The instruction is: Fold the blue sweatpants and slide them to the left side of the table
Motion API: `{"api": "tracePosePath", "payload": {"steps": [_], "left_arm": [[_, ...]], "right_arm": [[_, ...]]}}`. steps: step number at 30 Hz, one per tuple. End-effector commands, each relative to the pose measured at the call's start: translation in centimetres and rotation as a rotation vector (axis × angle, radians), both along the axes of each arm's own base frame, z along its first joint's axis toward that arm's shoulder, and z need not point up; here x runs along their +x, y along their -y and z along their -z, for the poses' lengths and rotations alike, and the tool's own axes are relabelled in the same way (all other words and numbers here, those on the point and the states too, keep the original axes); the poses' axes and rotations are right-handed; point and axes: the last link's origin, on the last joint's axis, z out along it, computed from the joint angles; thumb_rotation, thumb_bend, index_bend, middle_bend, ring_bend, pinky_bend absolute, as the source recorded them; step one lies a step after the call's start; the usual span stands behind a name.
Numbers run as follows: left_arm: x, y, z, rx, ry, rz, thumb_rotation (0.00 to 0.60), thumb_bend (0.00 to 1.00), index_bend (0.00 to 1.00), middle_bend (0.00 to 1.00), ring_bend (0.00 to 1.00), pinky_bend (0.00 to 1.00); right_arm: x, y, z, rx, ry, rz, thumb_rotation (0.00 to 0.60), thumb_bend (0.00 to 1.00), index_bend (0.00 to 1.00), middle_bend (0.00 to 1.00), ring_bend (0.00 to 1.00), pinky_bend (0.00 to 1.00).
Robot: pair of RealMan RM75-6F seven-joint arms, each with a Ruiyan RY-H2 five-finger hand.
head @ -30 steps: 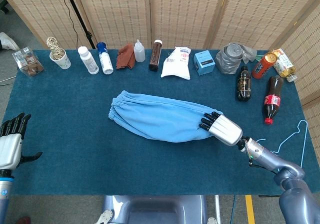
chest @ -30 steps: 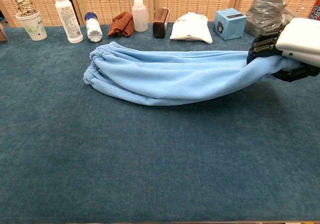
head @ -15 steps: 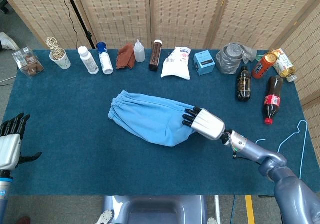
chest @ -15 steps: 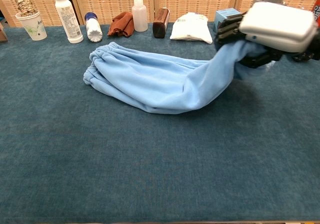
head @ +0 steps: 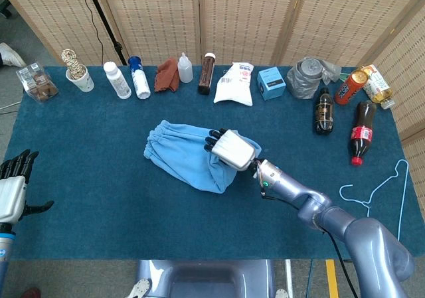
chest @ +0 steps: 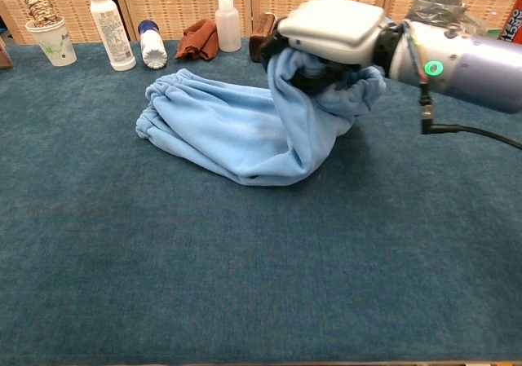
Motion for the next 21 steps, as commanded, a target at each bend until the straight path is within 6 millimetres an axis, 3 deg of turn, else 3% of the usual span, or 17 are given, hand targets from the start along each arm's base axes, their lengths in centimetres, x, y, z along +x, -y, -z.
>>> {"api": "tracePosePath", "payload": {"steps": [1, 5, 15, 17, 19, 21], "left_arm": [[0.0, -0.3, 0.3, -0.014, -0.002, -0.003, 0.6, 0.01, 0.0, 0.0, 0.0, 0.0], [-0.2, -0.6, 0.2, -0.008, 0.006, -0.014, 0.6, 0.01, 0.0, 0.0, 0.0, 0.0], [-0.6, -0.7, -0.1, -0.008, 0.016, -0.028, 0.6, 0.01, 0.0, 0.0, 0.0, 0.0], [-0.7, -0.8, -0.1, -0.008, 0.017, -0.031, 0.6, 0.01, 0.0, 0.0, 0.0, 0.0], [-0.7, -0.8, -0.1, -0.01, 0.018, -0.033, 0.6, 0.01, 0.0, 0.0, 0.0, 0.0], [-0.8, -0.8, 0.0, -0.011, 0.018, -0.033, 0.6, 0.01, 0.0, 0.0, 0.0, 0.0]], "right_arm": [[2.5, 0.6, 1.2, -0.013, 0.009, 0.016, 0.6, 0.97, 0.59, 0.42, 0.32, 0.5], [5.0, 1.7, 2.9, -0.029, 0.006, 0.083, 0.6, 0.97, 0.59, 0.42, 0.32, 0.5], [7.6, 0.7, 6.1, -0.032, 0.043, 0.101, 0.6, 0.94, 0.58, 0.42, 0.32, 0.5], [8.0, 0.5, 6.3, -0.029, 0.067, 0.106, 0.6, 0.74, 0.47, 0.36, 0.27, 0.47], [8.1, 0.8, 6.5, -0.04, 0.069, 0.128, 0.6, 0.26, 0.18, 0.15, 0.1, 0.34], [8.2, 1.0, 6.5, -0.041, 0.076, 0.156, 0.6, 0.03, 0.02, 0.01, 0.0, 0.17]]}}
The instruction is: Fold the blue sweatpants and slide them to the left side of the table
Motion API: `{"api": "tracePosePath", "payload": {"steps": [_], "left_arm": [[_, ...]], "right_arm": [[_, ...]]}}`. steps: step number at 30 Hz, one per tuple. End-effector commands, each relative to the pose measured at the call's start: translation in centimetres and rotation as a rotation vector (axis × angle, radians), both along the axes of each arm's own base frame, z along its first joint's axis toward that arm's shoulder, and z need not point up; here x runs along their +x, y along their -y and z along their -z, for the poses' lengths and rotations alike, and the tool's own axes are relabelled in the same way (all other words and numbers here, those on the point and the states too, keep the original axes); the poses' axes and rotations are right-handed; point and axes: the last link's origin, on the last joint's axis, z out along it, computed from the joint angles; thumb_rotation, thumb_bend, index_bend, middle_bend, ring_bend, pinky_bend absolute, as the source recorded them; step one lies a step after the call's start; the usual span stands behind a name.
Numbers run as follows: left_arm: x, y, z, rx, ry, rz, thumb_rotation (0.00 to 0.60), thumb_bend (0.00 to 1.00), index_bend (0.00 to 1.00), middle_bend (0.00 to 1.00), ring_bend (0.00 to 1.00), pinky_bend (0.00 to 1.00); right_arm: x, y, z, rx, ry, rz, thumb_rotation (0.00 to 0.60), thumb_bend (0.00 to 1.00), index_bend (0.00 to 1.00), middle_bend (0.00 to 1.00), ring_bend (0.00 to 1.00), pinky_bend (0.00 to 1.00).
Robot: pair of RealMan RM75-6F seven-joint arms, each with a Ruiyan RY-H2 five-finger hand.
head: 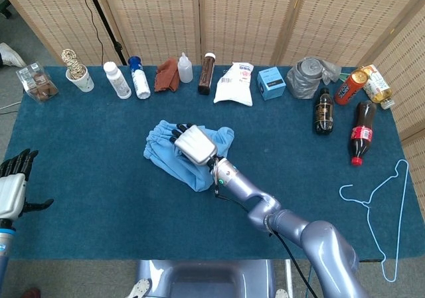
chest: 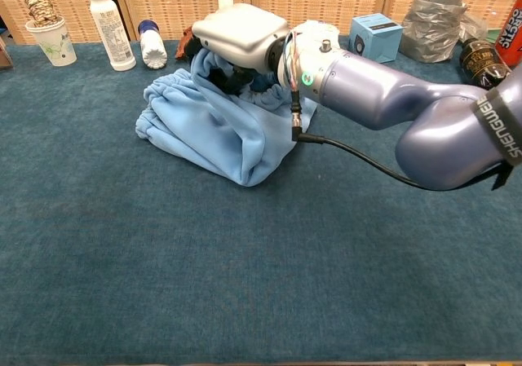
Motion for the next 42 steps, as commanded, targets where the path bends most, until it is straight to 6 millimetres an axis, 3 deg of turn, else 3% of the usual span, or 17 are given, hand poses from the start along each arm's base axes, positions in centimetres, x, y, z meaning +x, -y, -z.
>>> {"api": "tracePosePath", "payload": {"steps": [1, 4, 13, 18, 21, 25, 27, 36, 42], "left_arm": [[0.0, 0.0, 0.0, -0.002, 0.0, 0.0, 0.6, 0.01, 0.0, 0.0, 0.0, 0.0], [0.0, 0.0, 0.1, -0.003, 0.0, 0.0, 0.6, 0.01, 0.0, 0.0, 0.0, 0.0], [0.2, 0.2, 0.3, -0.015, -0.002, 0.013, 0.6, 0.01, 0.0, 0.0, 0.0, 0.0], [0.6, 0.2, 0.7, -0.028, -0.007, 0.043, 0.6, 0.01, 0.0, 0.0, 0.0, 0.0], [1.0, 0.1, 1.0, -0.036, 0.002, 0.088, 0.6, 0.01, 0.0, 0.0, 0.0, 0.0], [1.8, -1.2, 1.9, -0.066, 0.025, 0.226, 0.6, 0.01, 0.0, 0.0, 0.0, 0.0], [1.8, -1.7, 2.3, -0.077, 0.028, 0.271, 0.6, 0.01, 0.0, 0.0, 0.0, 0.0], [2.9, -4.6, 4.4, -0.158, -0.029, 0.476, 0.6, 0.01, 0.0, 0.0, 0.0, 0.0], [5.4, -8.3, 5.6, -0.163, -0.073, 0.685, 0.6, 0.01, 0.0, 0.0, 0.0, 0.0]], "right_arm": [[0.3, 0.4, 0.0, -0.008, 0.017, 0.045, 0.6, 0.0, 0.0, 0.0, 0.0, 0.08], [0.6, 0.5, -0.4, -0.016, 0.068, 0.085, 0.6, 0.0, 0.0, 0.0, 0.0, 0.0], [1.2, -0.2, -3.1, -0.017, 0.178, 0.109, 0.6, 0.0, 0.0, 0.0, 0.0, 0.0], [0.8, -1.2, -5.9, -0.012, 0.221, 0.11, 0.6, 0.0, 0.0, 0.0, 0.0, 0.0], [-0.5, -1.8, -8.7, -0.021, 0.229, 0.119, 0.6, 0.0, 0.0, 0.0, 0.0, 0.0], [-6.1, -2.9, -14.4, -0.061, 0.203, 0.156, 0.6, 0.0, 0.0, 0.0, 0.0, 0.0], [-7.9, -3.4, -15.8, -0.058, 0.184, 0.17, 0.6, 0.0, 0.0, 0.0, 0.0, 0.0], [-15.0, -5.6, -19.2, -0.056, 0.1, 0.247, 0.6, 0.0, 0.0, 0.0, 0.0, 0.01], [-20.6, -7.5, -22.0, -0.097, 0.018, 0.289, 0.6, 0.0, 0.0, 0.0, 0.0, 0.01]]}}
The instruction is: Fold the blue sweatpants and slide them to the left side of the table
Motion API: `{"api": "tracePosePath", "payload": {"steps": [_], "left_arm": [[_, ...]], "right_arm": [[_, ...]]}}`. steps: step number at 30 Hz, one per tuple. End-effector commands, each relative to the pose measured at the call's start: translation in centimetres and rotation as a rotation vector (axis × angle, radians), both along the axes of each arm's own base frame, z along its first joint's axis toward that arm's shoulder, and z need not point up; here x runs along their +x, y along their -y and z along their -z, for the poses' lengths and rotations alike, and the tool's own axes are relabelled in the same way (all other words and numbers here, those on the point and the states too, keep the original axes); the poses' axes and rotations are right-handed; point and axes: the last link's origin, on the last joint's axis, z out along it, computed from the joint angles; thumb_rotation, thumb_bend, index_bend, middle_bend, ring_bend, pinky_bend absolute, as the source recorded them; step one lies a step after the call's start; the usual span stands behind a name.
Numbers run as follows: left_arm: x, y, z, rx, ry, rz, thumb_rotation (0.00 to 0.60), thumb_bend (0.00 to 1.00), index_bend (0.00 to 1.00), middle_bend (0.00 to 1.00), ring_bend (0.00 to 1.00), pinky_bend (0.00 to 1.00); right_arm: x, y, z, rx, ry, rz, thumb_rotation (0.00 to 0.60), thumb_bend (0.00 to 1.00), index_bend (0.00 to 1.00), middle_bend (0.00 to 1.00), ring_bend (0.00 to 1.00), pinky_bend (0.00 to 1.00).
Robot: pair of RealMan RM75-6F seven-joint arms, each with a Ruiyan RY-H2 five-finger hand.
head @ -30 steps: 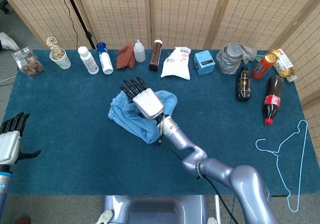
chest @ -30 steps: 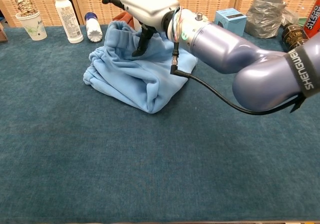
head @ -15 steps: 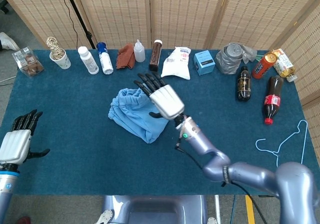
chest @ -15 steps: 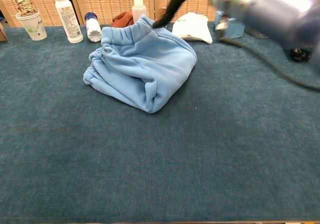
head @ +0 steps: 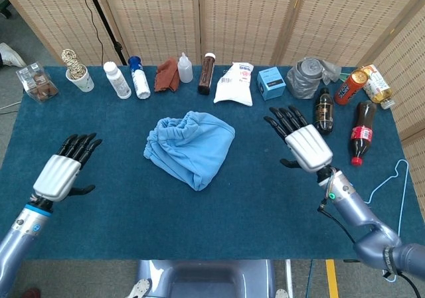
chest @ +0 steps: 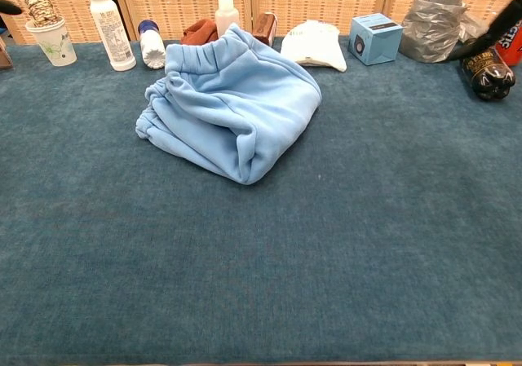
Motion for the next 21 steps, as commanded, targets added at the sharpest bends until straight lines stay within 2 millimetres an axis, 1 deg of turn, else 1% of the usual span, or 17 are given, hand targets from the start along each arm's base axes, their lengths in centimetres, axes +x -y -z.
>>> {"api": "tracePosePath", "payload": {"steps": [1, 4, 7, 8, 11, 17, 19, 21], "left_arm": [[2.3, -2.9, 1.3, -0.017, 0.007, 0.139, 0.6, 0.01, 0.0, 0.0, 0.0, 0.0], [4.4, -4.9, 2.1, -0.033, -0.021, 0.198, 0.6, 0.01, 0.0, 0.0, 0.0, 0.0], [5.9, -6.0, 2.8, -0.044, -0.047, 0.217, 0.6, 0.01, 0.0, 0.0, 0.0, 0.0], [6.7, -6.4, 3.2, -0.052, -0.066, 0.226, 0.6, 0.01, 0.0, 0.0, 0.0, 0.0], [8.0, -7.3, 4.0, -0.048, -0.148, 0.257, 0.6, 0.01, 0.0, 0.0, 0.0, 0.0], [11.0, -8.3, 6.6, -0.097, -0.249, 0.305, 0.6, 0.01, 0.0, 0.0, 0.0, 0.0], [12.2, -9.0, 7.6, -0.109, -0.268, 0.305, 0.6, 0.01, 0.0, 0.0, 0.0, 0.0], [13.3, -9.9, 8.6, -0.102, -0.302, 0.314, 0.6, 0.01, 0.0, 0.0, 0.0, 0.0]], "right_arm": [[-4.0, -1.6, -1.9, -0.003, -0.019, 0.047, 0.6, 0.0, 0.0, 0.0, 0.0, 0.01], [-6.5, -2.9, -3.3, -0.009, 0.002, 0.096, 0.6, 0.0, 0.0, 0.0, 0.0, 0.0], [-8.0, -3.9, -4.2, -0.026, 0.035, 0.13, 0.6, 0.0, 0.0, 0.0, 0.0, 0.0], [-8.7, -4.4, -4.6, -0.042, 0.032, 0.139, 0.6, 0.0, 0.0, 0.0, 0.0, 0.0], [-10.1, -5.5, -5.4, -0.095, 0.031, 0.151, 0.6, 0.0, 0.0, 0.0, 0.0, 0.0], [-12.8, -8.3, -5.5, -0.112, 0.15, 0.251, 0.6, 0.0, 0.0, 0.0, 0.0, 0.0], [-13.5, -9.2, -5.4, -0.109, 0.188, 0.287, 0.6, 0.0, 0.0, 0.0, 0.0, 0.0], [-13.7, -9.6, -5.2, -0.1, 0.221, 0.292, 0.6, 0.0, 0.0, 0.0, 0.0, 0.0]]}}
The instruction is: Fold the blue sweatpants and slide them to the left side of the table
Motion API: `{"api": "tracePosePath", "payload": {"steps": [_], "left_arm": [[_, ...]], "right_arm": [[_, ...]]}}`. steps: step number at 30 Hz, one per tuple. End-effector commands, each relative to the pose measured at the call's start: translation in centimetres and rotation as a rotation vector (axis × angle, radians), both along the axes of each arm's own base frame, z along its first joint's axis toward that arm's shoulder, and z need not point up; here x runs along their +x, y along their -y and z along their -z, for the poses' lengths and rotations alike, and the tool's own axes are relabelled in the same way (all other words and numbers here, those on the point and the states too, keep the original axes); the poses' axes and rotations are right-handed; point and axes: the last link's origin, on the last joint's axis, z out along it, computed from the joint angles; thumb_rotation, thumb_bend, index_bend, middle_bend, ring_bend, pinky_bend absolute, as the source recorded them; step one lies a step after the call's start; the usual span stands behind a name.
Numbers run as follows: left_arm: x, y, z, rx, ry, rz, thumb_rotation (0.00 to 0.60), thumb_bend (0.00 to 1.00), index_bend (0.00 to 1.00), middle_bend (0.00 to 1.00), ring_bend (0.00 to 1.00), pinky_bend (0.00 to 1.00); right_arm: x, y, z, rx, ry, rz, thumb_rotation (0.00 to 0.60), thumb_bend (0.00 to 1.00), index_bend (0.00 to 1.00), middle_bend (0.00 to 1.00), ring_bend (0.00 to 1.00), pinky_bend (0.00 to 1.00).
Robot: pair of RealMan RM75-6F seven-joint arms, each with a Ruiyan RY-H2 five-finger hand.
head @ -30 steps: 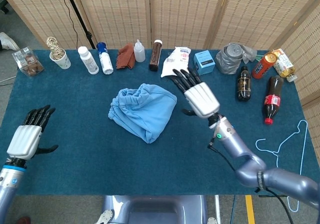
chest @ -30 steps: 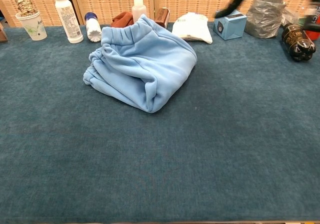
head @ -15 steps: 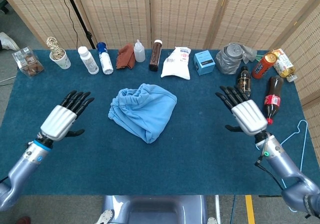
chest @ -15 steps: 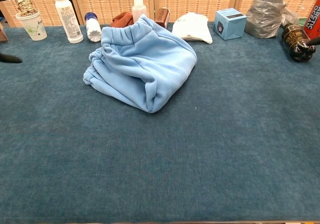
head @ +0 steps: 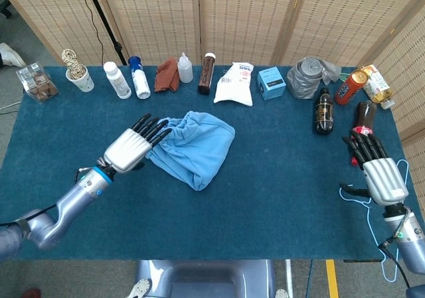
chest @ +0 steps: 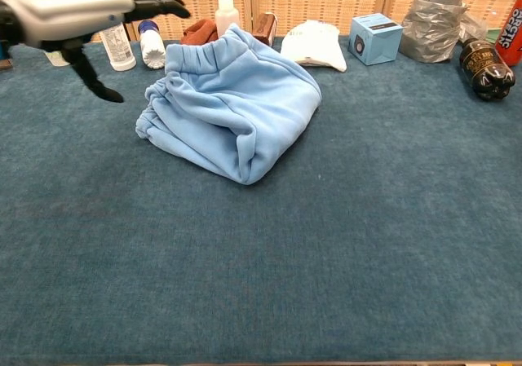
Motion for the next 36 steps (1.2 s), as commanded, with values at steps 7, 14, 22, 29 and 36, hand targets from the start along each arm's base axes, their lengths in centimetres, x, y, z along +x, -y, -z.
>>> {"api": "tracePosePath", "payload": {"steps": [7, 14, 22, 29, 36], "left_arm": [[4.7, -3.3, 6.8, -0.044, -0.12, -0.005, 0.6, 0.01, 0.0, 0.0, 0.0, 0.0], [1.8, -3.5, 7.5, -0.05, -0.138, -0.095, 0.6, 0.01, 0.0, 0.0, 0.0, 0.0], [-2.0, -2.8, 6.8, -0.061, -0.088, -0.184, 0.6, 0.01, 0.0, 0.0, 0.0, 0.0], [-3.9, -3.0, 6.9, -0.062, -0.085, -0.209, 0.6, 0.01, 0.0, 0.0, 0.0, 0.0], [-3.5, -3.3, 8.5, -0.083, -0.038, -0.224, 0.6, 0.01, 0.0, 0.0, 0.0, 0.0]], "right_arm": [[-1.2, -0.8, 0.1, 0.005, 0.114, 0.034, 0.6, 0.0, 0.0, 0.0, 0.0, 0.0], [-1.4, -0.9, 0.1, 0.012, 0.121, 0.04, 0.6, 0.0, 0.0, 0.0, 0.0, 0.0], [-1.4, -1.0, 0.0, 0.013, 0.127, 0.046, 0.6, 0.0, 0.0, 0.0, 0.0, 0.0], [-1.3, -0.9, 0.3, 0.025, 0.128, 0.045, 0.6, 0.0, 0.0, 0.0, 0.0, 0.0], [-1.3, -0.9, 0.3, 0.029, 0.132, 0.048, 0.6, 0.0, 0.0, 0.0, 0.0, 0.0]]}}
